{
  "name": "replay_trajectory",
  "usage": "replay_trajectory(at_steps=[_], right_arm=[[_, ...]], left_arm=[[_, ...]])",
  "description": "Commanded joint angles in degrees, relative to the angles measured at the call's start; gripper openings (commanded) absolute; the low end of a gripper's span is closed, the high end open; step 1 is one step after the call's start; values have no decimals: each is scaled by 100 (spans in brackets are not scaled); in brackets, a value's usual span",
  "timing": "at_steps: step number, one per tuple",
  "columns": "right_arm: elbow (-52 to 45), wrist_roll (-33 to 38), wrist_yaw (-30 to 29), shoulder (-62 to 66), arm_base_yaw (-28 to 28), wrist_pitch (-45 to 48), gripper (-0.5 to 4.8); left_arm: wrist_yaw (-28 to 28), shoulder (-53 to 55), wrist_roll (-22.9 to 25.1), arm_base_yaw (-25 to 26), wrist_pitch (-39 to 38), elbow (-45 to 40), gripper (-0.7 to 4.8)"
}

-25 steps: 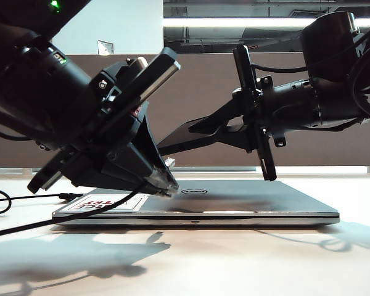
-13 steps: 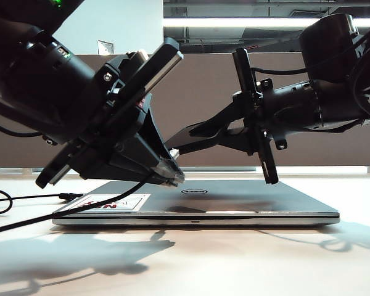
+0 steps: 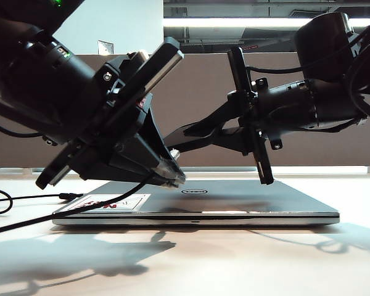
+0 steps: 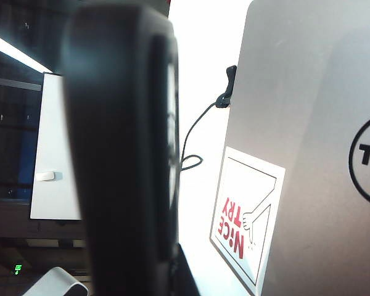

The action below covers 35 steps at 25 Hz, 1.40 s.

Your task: Pick up the charging cable and the phone, plug the charging cable into the charging port on the phone, and finally place them back on the table.

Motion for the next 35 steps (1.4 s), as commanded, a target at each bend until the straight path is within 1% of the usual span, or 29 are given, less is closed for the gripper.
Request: replay_trajectory(at_steps=[1,8,12,16,23,29,35], right_arm=[[42,-177,-94,-46,20,210,-6],[42,-413,-142,-46,17,212,-6],[42,-415,-140,-46,20,216,-6],[42,-474,-162,-46,81,254,-6],[44,-476,-107,-46,81,297,-6],[46,-356,-133,-48,2,251,-6],[46,-79,-140,-48,-24,251,-6]], left_arm=[[-2,-4,11,-17,83,4,-6],[-2,-4,9,-17,85,7,-6],[-2,-4,-11,-17,131,7,-6],[-2,-2,-11,-17,382,7,-6],[-2,7,-11,-17,382,4,-6],[-2,7,-11,-17,382,4,-6],[-2,7,-11,-17,380,4,-6]])
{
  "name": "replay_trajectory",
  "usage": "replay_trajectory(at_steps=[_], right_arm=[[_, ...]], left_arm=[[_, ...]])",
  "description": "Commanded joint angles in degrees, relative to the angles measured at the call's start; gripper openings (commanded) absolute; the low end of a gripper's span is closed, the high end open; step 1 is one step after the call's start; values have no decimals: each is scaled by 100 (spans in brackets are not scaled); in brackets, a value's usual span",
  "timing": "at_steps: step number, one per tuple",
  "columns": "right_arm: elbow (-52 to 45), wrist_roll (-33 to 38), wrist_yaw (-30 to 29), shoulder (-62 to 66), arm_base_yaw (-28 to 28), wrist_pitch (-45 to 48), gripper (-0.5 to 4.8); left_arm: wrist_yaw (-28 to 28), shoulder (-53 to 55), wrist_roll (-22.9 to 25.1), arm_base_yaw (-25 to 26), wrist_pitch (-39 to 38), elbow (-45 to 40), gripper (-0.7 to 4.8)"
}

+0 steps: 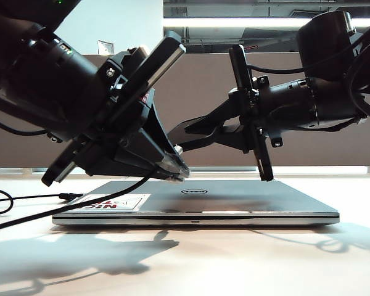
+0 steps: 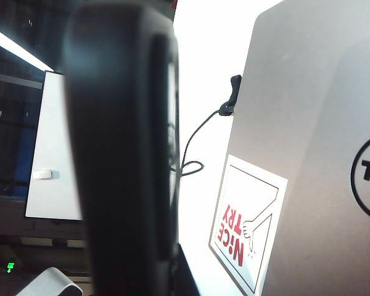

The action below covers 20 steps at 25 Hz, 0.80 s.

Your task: Pick up the charging cable and the phone, plug the charging cable into the charging port on the phone, and finally place them back on the table.

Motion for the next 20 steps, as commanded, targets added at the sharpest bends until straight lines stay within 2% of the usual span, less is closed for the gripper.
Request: replay_trajectory(at_steps=[1,12,20], right_arm=[[35,114,-127,-46,7,157,-6],[35,190,-319,-46,-256,118,-6],[35,616,-225,-46,-238,203,-6]], left_arm=[[-13,-15,9,-15,164,13,-6],[-13,-13,11,-15,164,13,-6],[-13,-13,11,-15,164,13,-6]])
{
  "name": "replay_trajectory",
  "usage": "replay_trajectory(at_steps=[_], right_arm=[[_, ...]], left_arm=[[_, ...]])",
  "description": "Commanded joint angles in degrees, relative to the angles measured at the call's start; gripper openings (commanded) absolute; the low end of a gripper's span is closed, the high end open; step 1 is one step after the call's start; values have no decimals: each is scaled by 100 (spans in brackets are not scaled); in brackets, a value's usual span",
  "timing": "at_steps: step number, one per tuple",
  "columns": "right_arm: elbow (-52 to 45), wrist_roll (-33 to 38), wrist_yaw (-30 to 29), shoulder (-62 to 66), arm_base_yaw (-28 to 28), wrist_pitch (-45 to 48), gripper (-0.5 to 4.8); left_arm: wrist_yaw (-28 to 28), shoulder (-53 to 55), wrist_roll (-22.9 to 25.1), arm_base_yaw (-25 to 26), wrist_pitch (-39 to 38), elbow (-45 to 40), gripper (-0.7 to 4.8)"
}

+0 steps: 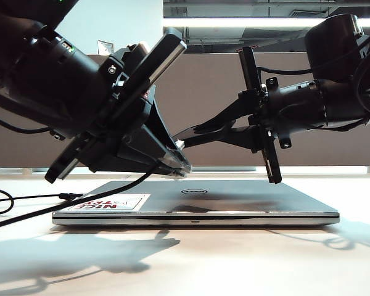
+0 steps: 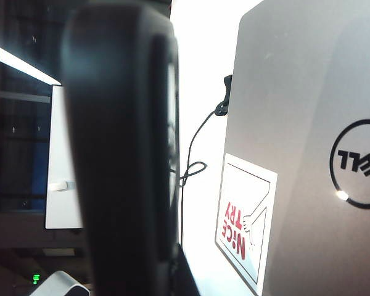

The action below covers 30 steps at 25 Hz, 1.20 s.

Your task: Pick up the charging cable and the phone, plug the charging cable into the charging port on the phone, and finally place them back on the table.

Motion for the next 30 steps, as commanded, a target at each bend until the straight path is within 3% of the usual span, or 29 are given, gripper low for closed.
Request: replay_trajectory(at_steps=[1,19,30], right_arm=[[37,190,-7,-46,2,269,-6],[37,302,-39,-46,61,358,-6],[39,9,-17,-46,52,378,-6]], left_arm=[[-4,-13,9,-15,70,11,-6],[-4,-13,9,-15,70,11,-6],[-4,-13,9,-15,66,11,-6]])
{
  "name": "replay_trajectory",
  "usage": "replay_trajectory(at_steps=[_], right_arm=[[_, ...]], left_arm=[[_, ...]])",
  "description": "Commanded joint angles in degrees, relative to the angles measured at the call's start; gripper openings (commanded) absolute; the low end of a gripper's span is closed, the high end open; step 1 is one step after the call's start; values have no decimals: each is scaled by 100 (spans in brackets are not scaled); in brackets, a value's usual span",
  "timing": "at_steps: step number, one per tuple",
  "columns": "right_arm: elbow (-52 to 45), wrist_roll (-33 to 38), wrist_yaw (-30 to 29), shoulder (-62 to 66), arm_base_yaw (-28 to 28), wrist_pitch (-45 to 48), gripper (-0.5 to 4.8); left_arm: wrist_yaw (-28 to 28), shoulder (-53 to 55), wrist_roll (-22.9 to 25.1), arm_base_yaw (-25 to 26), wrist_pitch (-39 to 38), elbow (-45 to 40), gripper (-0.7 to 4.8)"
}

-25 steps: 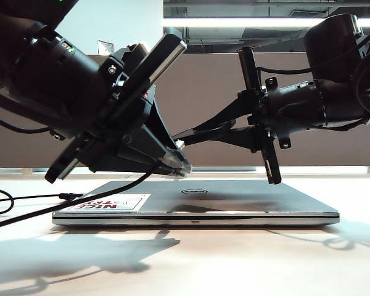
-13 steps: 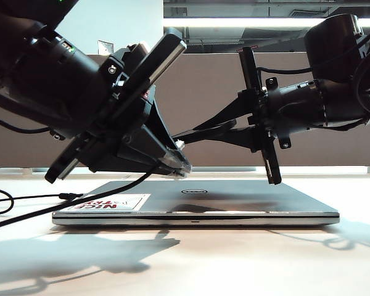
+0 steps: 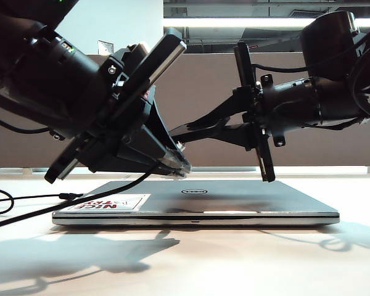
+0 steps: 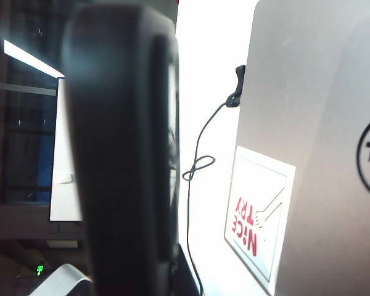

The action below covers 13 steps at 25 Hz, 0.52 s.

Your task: Pick up the charging cable and the phone, plug the charging cable into the charging port on the phone, and finally place them back on the table.

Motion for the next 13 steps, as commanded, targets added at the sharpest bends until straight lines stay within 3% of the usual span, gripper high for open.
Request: replay_trajectory(at_steps=[1,13], right_arm=[[42,-70,15,-46,-66,278,-6],[44,-229,42,-46,-96,393,-6]], left_arm=[[-2,-13,9,-15,68,11,-6],[-2,-13,9,-15,70,11,-6]])
